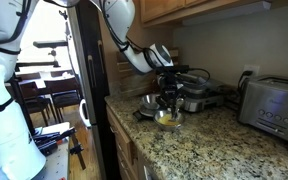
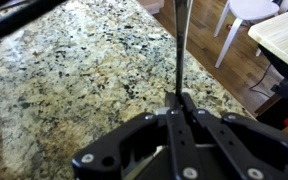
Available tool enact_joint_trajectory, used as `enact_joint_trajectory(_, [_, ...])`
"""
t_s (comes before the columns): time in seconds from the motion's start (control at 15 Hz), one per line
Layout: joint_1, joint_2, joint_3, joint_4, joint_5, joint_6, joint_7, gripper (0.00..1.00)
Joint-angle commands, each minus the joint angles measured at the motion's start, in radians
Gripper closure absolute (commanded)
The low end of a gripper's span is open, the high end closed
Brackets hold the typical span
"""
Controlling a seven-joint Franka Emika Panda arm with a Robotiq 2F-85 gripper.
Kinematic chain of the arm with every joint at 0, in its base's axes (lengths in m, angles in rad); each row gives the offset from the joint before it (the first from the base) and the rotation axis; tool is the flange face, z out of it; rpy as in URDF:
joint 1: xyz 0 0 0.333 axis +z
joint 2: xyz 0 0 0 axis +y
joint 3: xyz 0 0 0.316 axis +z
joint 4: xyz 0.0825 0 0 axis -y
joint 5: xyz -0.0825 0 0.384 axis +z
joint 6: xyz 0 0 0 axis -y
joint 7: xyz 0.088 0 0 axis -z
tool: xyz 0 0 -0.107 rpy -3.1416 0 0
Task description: Use the spoon to transfer one spoon of contents from the left bowl to the right bowl
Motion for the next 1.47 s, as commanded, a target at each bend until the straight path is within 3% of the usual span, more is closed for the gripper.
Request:
enact_joint_trajectory(0.0, [0.009, 0.037, 0.009, 0.032, -0.047, -0.034, -0.007, 0.97])
enact_joint_trajectory(0.6, [0.009, 0.094, 0.025, 0.068, -0.078, -0.023, -0.009, 0.97])
enact_joint_trajectory(1.4, [-0.010, 0.112, 0.058, 0.097, -0.023, 0.009, -0.027, 0.97])
